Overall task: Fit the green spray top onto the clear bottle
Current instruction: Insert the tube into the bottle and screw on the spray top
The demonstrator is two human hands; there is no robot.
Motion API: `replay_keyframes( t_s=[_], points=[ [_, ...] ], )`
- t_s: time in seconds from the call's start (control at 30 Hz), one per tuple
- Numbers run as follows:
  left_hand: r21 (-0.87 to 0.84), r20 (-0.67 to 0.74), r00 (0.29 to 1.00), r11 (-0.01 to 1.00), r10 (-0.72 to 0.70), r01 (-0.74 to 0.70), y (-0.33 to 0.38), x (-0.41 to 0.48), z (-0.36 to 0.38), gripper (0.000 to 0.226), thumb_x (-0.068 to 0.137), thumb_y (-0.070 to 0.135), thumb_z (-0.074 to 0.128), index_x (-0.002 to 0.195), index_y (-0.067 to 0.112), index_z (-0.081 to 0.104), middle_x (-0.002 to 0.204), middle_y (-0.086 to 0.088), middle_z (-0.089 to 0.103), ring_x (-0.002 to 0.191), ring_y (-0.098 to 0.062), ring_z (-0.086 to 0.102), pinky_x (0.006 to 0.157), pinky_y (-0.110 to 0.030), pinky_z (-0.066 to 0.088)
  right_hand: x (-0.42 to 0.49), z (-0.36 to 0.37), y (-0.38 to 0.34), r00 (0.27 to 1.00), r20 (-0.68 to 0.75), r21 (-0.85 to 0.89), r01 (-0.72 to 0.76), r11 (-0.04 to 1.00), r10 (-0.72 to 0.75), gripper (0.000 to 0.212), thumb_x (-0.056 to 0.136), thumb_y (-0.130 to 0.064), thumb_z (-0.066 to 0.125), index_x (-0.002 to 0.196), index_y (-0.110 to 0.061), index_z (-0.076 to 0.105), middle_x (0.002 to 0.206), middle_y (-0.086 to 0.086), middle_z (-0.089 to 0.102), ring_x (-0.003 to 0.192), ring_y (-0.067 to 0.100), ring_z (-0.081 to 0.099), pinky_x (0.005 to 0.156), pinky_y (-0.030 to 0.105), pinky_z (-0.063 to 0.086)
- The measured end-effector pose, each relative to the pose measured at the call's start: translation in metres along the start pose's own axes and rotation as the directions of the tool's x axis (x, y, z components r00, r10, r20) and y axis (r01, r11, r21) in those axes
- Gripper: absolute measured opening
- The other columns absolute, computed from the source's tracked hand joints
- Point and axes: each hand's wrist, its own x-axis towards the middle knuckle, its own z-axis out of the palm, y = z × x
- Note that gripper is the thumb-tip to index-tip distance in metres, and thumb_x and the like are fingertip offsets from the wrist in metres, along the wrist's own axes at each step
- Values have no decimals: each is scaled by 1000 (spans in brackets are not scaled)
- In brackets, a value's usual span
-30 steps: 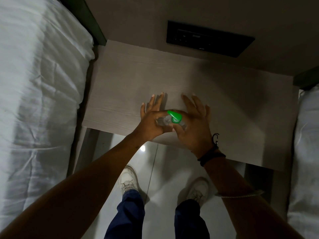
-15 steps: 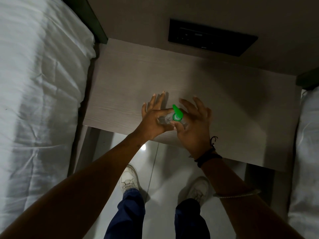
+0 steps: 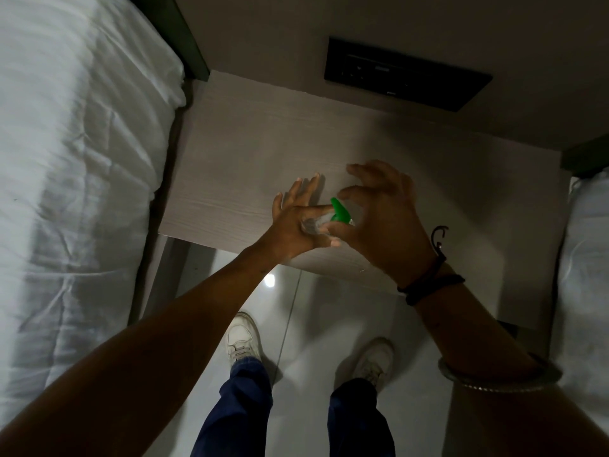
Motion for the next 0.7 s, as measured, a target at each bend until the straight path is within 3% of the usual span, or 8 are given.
replay_keyframes(
  t_s=[0.17, 0.3, 0.43, 0.53, 0.7],
  points=[
    [35, -24, 1000, 999, -4, 5, -2, 3, 4, 82, 50, 86, 54, 124, 51, 44, 160, 5, 13, 141, -7, -7, 110, -43, -11, -4, -3, -4, 996, 63, -58, 71, 996, -68, 21, 82, -15, 66, 102, -18, 72, 145, 3, 48, 143, 28, 23, 114, 59, 11],
    [31, 13, 1000, 1000, 5, -5, -4, 3, 2, 74, 50, 90, 45, 114, 53, 54, 160, 7, 8, 141, -4, -12, 110, -39, -13, -5, -4, -2, 983, 118, -63, 146, 987, -138, 24, 79, -5, 69, 94, -23, 75, 149, 6, 44, 143, 34, 22, 112, 65, 8],
    [-3, -9, 999, 999, 32, -32, -3, 3, 2, 73, 50, 90, 47, 110, 50, 59, 160, 5, 11, 142, -8, -9, 109, -36, -15, 1, -7, 0, 973, 171, -78, 168, 983, -153, 22, 80, -6, 67, 93, -22, 75, 153, 3, 38, 146, 31, 14, 113, 63, 2],
    [16, -2, 1000, 999, 28, -28, -5, 3, 3, 66, 52, 86, 52, 110, 54, 55, 159, 5, 11, 142, -8, -9, 111, -38, -14, 3, -8, 0, 970, 190, -86, 169, 982, -151, 22, 80, -7, 67, 93, -23, 75, 155, 1, 34, 146, 29, 11, 113, 62, -1],
    [42, 41, 999, 999, -1, -1, 5, -1, -1, 63, 61, 62, 72, 118, 53, 50, 159, 4, 5, 141, -9, -11, 113, -47, -9, 0, -13, -4, 961, 231, -78, 177, 981, -155, 27, 81, -4, 63, 97, -23, 73, 158, 2, 28, 147, 30, 8, 114, 62, -1]
  ],
)
